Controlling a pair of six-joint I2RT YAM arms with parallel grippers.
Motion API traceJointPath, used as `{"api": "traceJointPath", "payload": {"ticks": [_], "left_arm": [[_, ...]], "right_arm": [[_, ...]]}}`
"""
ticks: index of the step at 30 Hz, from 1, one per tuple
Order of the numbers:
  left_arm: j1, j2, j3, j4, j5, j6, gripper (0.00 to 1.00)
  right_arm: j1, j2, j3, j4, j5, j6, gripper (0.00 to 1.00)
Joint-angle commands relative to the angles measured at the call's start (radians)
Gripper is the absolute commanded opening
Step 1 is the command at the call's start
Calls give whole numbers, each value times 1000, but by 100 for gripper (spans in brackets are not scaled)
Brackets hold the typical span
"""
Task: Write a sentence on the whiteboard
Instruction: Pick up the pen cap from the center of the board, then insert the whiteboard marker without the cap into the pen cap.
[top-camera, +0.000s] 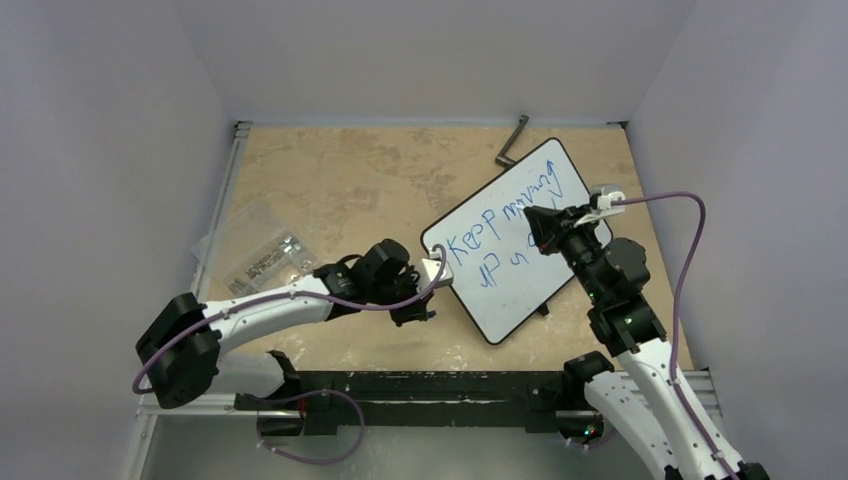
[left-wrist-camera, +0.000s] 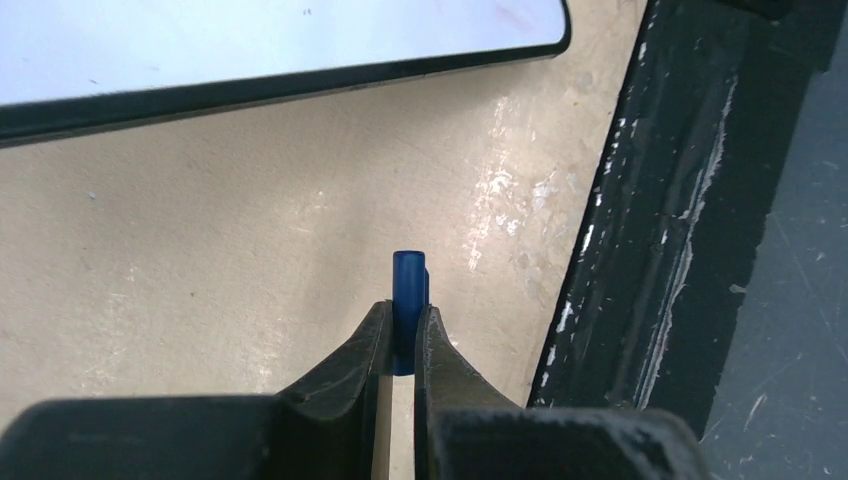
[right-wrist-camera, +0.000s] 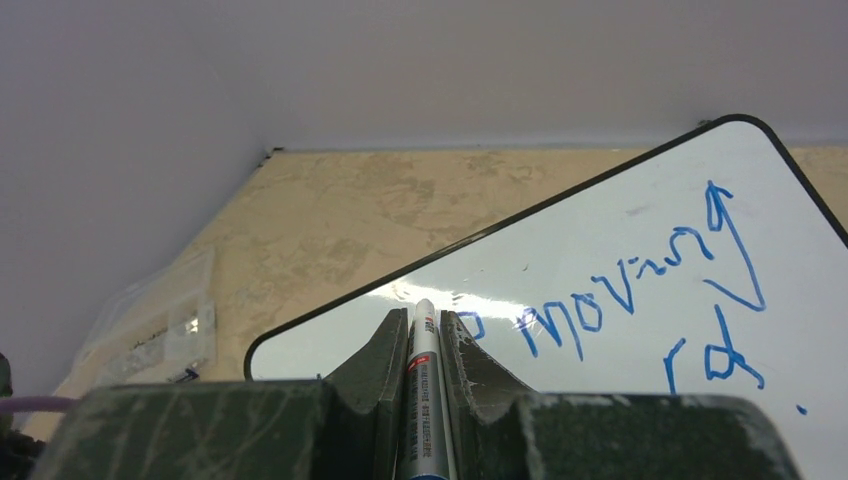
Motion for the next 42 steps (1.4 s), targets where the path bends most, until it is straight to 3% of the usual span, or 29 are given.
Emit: {"api": "traceJointPath", "payload": {"ticks": [1, 12, 27, 42], "left_arm": [[-4, -84, -5, 8, 33, -24, 0], [13, -215, 101, 7, 100, -2, 0], [113, -156, 236, 114, 283, 68, 0], [162, -115, 331, 179, 413, 110, 0]], "right_arm": [[0, 14, 67, 55, -111, 1, 0], [-1, 64, 117, 65, -298, 26, 0], [0, 0, 154, 1, -566, 57, 0], [-1, 35, 104, 46, -716, 111, 0]]}}
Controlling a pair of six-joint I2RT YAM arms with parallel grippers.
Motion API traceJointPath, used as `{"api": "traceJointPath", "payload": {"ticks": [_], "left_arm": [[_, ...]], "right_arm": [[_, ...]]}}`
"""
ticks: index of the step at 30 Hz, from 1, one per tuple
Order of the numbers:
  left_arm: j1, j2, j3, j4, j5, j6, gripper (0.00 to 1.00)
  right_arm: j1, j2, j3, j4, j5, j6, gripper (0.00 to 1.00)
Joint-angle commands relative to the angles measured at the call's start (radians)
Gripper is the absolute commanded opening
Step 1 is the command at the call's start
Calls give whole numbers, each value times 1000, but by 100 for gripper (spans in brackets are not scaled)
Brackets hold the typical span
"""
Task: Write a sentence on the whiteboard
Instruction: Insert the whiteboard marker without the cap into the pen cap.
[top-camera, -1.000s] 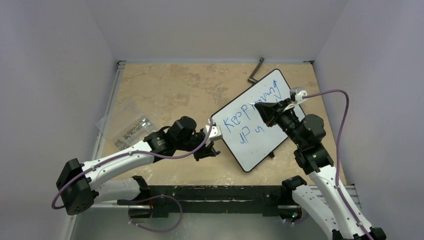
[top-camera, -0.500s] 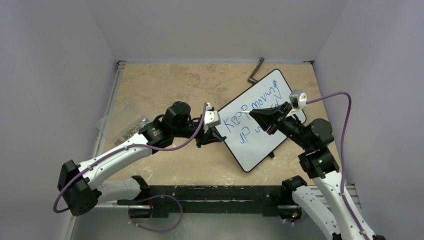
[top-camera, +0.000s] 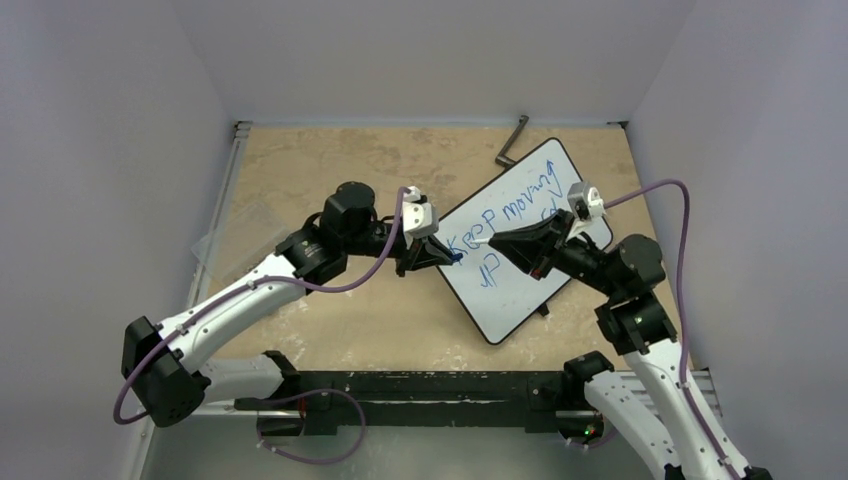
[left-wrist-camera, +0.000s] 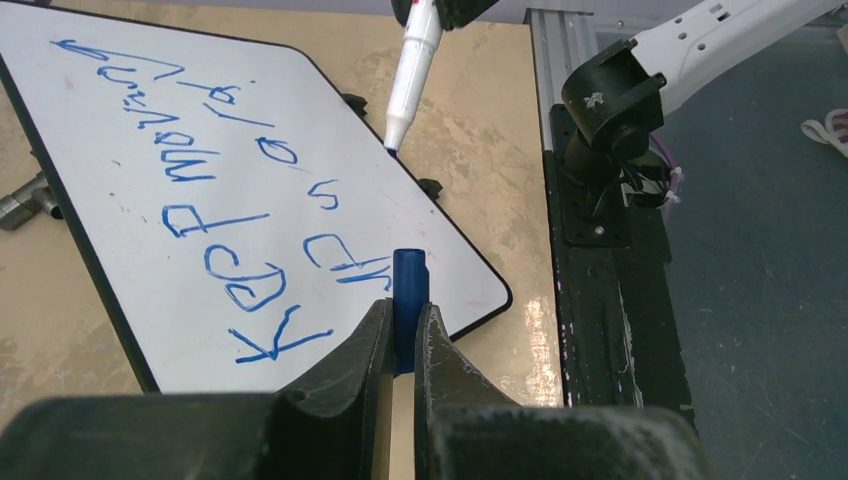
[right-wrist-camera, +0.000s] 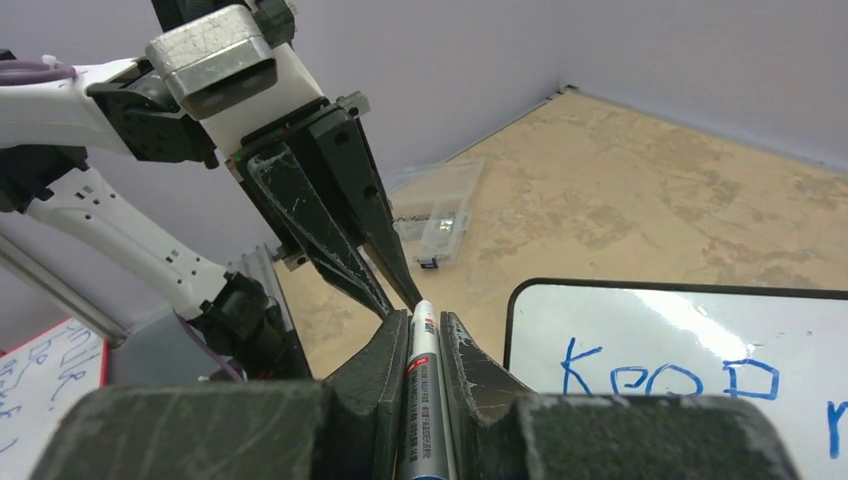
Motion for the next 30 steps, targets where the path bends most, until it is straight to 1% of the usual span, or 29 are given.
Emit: {"api": "traceJointPath", "payload": {"ticks": [1, 11, 30], "left_arm": [[10, 12, 53, 66, 68, 31, 0], [14, 30, 88, 73, 79, 32, 0], [14, 27, 87, 69, 73, 30, 0]], "right_arm": [[0, 19, -4, 47, -73, 35, 0], [0, 26, -21, 47, -87, 38, 0], [0, 56, -32, 51, -88, 35, 0]]}}
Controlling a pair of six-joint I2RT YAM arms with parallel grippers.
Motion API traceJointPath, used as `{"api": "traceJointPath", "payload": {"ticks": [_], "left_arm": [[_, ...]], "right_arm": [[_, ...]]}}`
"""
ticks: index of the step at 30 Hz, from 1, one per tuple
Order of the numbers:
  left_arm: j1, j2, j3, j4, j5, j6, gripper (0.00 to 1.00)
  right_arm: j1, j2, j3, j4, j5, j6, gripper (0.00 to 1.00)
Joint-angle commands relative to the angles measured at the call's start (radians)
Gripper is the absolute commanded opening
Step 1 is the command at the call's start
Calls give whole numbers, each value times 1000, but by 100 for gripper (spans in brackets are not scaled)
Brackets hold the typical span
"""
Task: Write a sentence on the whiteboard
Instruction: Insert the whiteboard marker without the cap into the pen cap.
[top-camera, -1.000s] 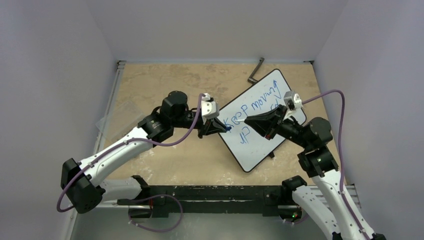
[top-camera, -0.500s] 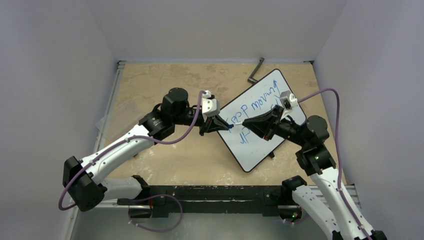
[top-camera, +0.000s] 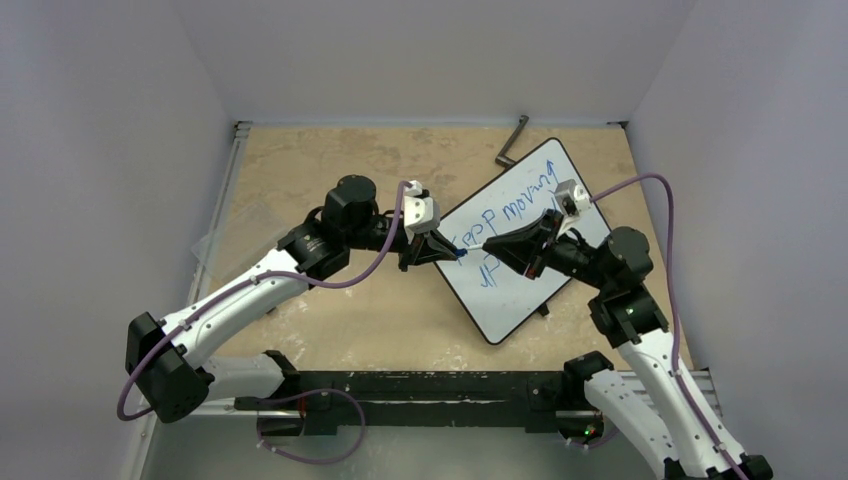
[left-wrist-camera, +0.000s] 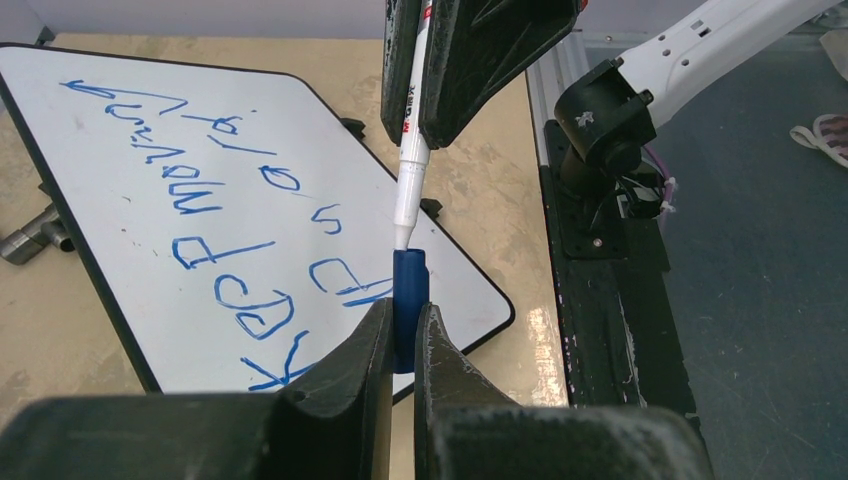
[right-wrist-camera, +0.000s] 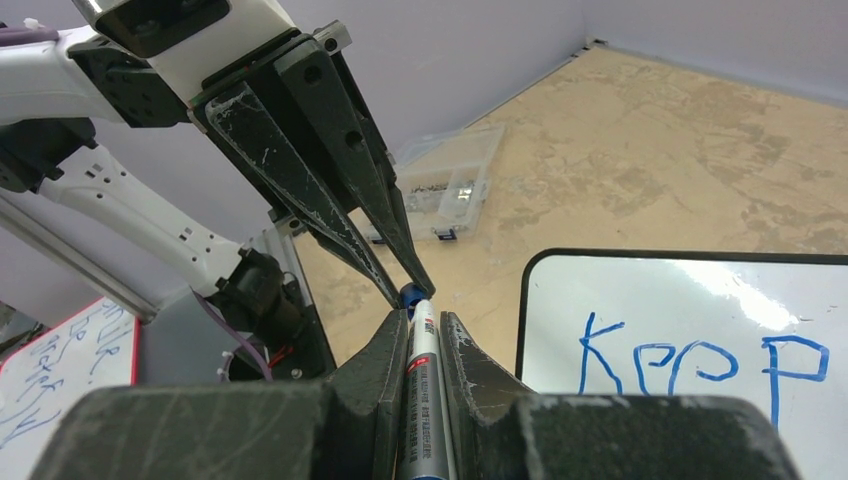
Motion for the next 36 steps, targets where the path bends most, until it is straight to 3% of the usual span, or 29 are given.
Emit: {"api": "traceJointPath", "payload": {"ticks": [1, 23, 36], "left_arm": [[7, -5, 41, 48, 25, 21, 0], [7, 16, 57, 82, 98, 22, 0], [-8, 63, 89, 175, 71, -58, 0]], "right_arm": [[0, 4, -7, 41, -25, 9, 0], [1, 65, -18, 52, -90, 26, 0], [16, 128, -18, 41, -117, 45, 0]]}}
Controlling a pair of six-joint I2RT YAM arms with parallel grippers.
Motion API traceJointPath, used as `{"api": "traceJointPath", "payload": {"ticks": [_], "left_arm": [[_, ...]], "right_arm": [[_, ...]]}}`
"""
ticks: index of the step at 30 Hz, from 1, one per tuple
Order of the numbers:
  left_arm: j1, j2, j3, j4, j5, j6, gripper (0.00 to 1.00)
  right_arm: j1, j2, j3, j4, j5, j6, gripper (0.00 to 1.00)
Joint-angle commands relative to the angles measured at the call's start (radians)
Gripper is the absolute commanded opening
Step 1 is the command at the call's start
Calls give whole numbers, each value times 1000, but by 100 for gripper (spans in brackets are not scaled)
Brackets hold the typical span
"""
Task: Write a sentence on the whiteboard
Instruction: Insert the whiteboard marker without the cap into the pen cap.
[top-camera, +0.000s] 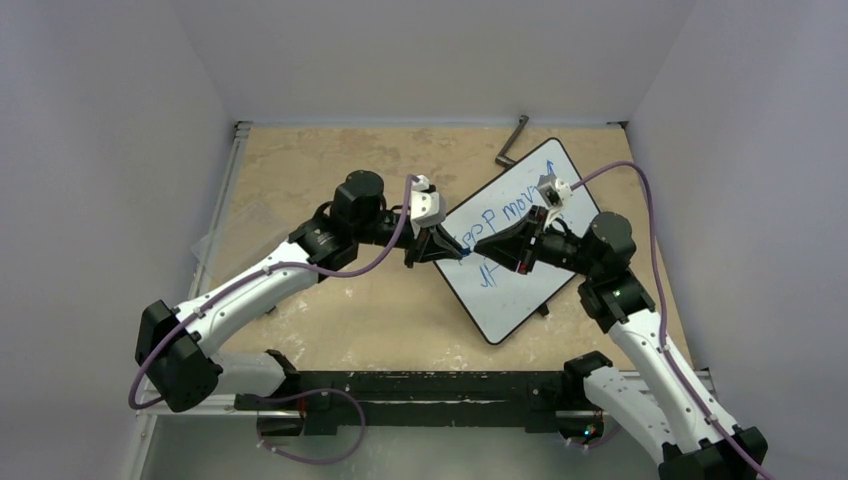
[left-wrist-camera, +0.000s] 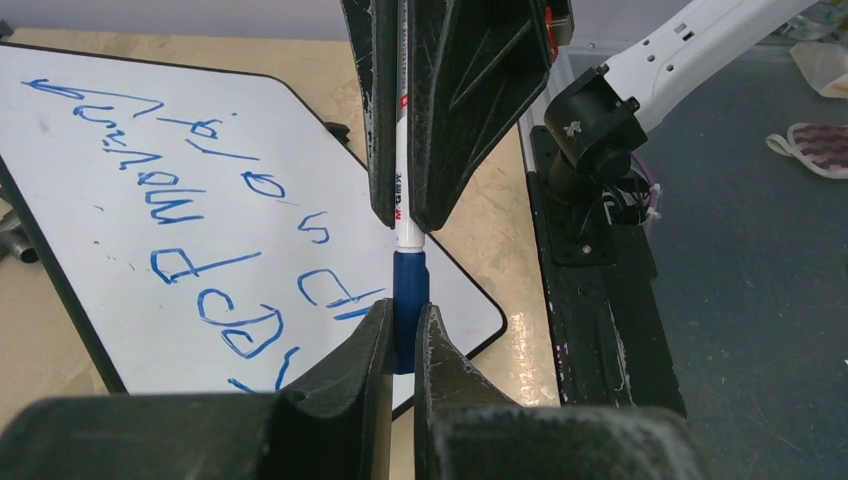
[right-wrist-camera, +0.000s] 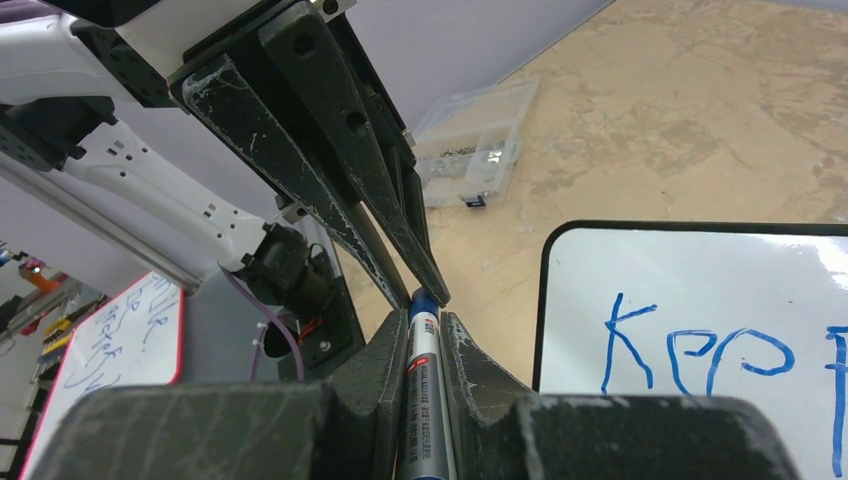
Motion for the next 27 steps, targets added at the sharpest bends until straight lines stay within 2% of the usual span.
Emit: {"api": "traceJointPath", "payload": {"ticks": [1, 6, 10, 18, 27], "left_arm": [[-15, 2, 75, 134, 6, -28, 0], [-34, 19, 92, 153, -66, -28, 0], [-35, 30, 105, 178, -116, -34, 0], [-55, 35, 117, 223, -143, 1, 0], [-83, 44, 132, 257, -147, 42, 0]], "right_arm": [[19, 18, -9, -6, -22, 9, 0], [32, 25, -8, -5, 6, 30, 0], [37, 28, -27, 39, 37, 106, 0], [40, 43, -23, 15, 117, 179, 0], [42, 84, -18, 14, 127, 263, 0]]}}
